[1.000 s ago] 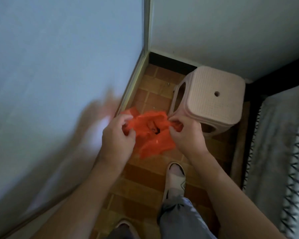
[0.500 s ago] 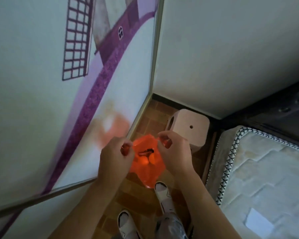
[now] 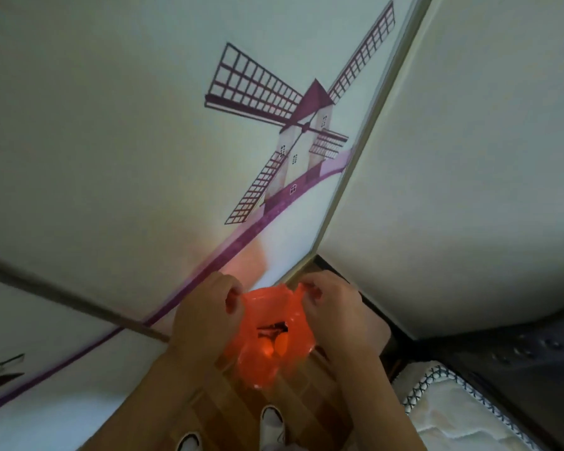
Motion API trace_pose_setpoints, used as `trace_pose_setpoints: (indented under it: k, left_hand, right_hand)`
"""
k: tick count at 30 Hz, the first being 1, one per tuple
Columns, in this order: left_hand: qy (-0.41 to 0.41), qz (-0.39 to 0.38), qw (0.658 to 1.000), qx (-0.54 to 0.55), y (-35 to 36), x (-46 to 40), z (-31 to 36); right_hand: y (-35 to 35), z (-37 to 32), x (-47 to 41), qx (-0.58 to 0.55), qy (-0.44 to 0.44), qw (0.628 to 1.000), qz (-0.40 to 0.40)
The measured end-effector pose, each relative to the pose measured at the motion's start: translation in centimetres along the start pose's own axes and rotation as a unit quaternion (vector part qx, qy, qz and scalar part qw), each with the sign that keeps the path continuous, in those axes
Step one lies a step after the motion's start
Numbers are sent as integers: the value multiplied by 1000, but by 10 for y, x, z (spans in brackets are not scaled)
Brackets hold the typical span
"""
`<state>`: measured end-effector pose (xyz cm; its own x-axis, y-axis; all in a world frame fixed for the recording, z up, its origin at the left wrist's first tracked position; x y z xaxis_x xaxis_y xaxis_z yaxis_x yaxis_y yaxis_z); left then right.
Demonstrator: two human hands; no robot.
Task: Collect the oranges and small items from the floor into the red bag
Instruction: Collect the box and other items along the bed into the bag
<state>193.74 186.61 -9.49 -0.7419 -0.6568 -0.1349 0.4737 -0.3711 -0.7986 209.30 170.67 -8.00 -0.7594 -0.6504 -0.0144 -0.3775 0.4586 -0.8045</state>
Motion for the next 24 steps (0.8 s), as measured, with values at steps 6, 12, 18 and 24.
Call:
trace_pose_setpoints:
  k: [6,12,18,24]
  left_hand:
    - [18,62,994,-94,-48,14,7]
    - [-41,102,990,-93,-107,47,-4]
    - [-115,154,980,-45,-165,100,-33]
    - [-176,230,957,-34,-223,166,-67]
  right_hand:
    - [-22,-49,-15,16,-114,993,-16]
    - [-22,-116,-16,-2,-227,972,-54]
    - [3,-192,-4,-28,-303,945,-119]
    - [41,-274,37,-53,-390,903,-173]
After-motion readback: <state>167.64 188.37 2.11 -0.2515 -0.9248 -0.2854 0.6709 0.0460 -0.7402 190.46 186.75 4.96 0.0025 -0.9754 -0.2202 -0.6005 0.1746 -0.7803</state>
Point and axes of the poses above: each hand's wrist, its own x-axis away from the middle knuckle, its own y-axis out of the palm, z = x × y, the point moved 2 cm from there along -x, towards the middle knuckle, and after that the axes turned 1 degree about z, right-handed, at the moved point
